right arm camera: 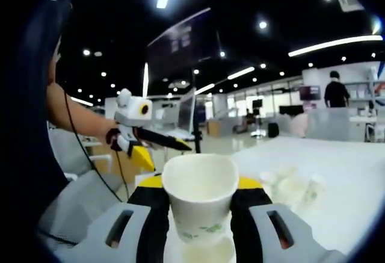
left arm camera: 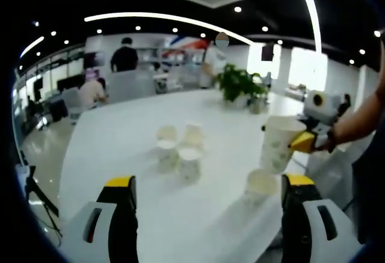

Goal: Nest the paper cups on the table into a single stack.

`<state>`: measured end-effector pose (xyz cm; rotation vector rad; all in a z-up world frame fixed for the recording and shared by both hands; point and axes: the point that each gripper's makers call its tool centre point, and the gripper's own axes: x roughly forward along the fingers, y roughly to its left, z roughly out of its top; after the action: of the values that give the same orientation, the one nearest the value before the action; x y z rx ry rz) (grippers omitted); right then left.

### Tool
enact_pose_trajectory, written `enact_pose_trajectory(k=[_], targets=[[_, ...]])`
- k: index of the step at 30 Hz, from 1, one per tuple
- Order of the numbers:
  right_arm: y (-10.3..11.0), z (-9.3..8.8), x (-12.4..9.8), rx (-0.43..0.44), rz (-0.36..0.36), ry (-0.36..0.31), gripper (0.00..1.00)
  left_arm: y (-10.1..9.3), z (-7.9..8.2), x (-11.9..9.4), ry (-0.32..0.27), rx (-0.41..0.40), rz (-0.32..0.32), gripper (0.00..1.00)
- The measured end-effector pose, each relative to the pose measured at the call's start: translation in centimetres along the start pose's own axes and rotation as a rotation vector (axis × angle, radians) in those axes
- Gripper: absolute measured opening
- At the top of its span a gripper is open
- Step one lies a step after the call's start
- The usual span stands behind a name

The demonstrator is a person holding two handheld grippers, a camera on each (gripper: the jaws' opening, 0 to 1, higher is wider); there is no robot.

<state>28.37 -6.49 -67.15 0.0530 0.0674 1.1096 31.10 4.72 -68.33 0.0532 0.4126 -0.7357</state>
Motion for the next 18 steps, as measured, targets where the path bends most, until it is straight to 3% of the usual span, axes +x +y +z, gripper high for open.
enact_pose_trajectory(k=[18], targets=[[-0.2, -3.7, 0.7, 0.016, -0.002, 0.051, 0.37, 0.2, -0.2, -0.3, 0.004, -0.005, 0.007, 0.98]])
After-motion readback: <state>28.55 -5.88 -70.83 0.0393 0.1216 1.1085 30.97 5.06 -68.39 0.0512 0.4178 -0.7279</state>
